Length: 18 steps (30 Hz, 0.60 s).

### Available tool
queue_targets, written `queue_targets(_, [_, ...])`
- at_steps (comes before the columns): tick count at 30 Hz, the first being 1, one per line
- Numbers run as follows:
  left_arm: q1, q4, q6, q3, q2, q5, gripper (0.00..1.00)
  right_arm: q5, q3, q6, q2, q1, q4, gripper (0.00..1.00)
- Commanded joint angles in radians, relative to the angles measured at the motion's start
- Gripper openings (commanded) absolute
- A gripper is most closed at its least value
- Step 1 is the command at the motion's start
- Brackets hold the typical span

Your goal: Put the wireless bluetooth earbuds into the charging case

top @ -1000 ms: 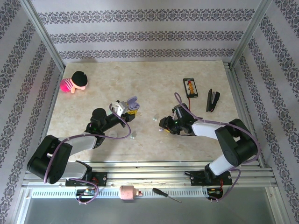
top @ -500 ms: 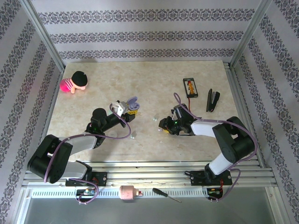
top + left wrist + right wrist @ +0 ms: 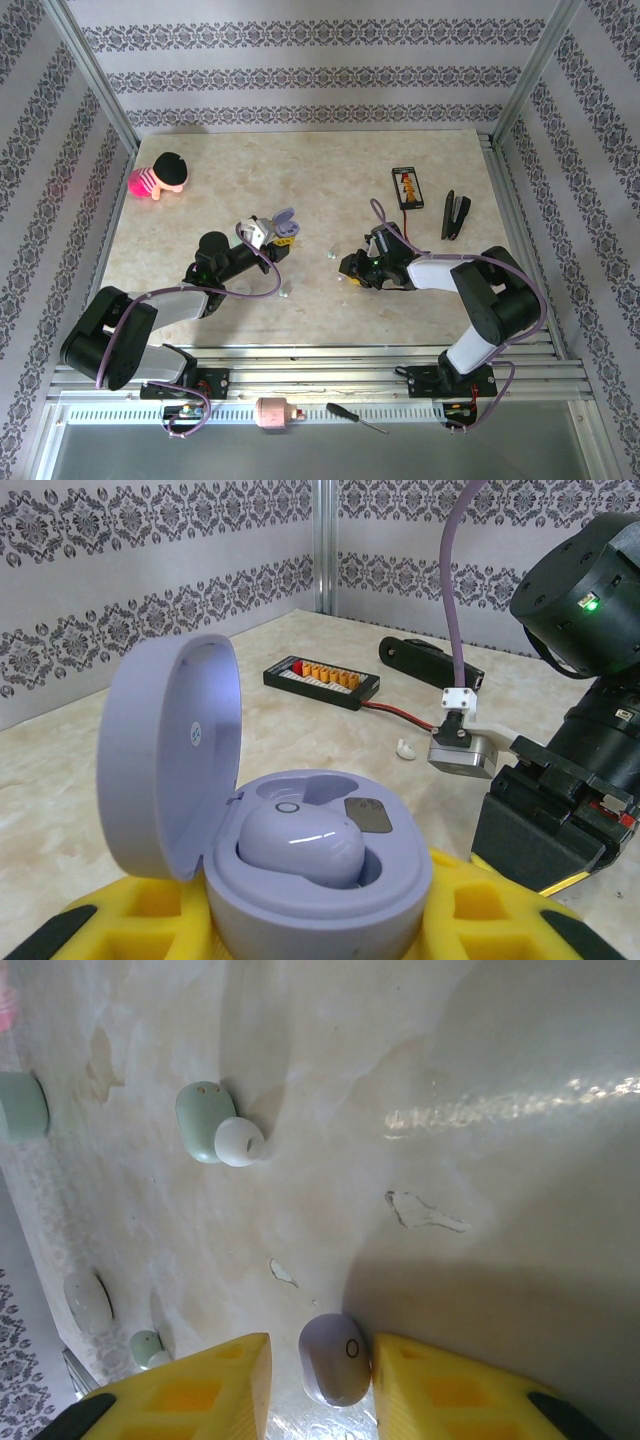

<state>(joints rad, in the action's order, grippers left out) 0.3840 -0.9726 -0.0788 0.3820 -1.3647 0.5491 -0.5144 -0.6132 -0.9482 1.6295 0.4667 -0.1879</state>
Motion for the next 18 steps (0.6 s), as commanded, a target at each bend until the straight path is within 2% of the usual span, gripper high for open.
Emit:
queue_targets(1, [-0.009, -0.043, -0.01, 0.008, -0.001, 0.02, 0.24, -0.013, -0.018, -0.006, 0.039, 0.004, -0.039, 0.33])
queue_targets(7, [-0.009, -0.047, -0.012, 0.008, -0.003, 0.019, 0.24, 0.001, -0.027, 0.005, 0.058, 0.006, -0.013, 0.24])
queue_targets(18, [-0.009, -0.051, -0.012, 0.01, -0.015, 0.02, 0.24, 0.033, -0.029, 0.041, -0.006, 0.011, 0.049, 0.19])
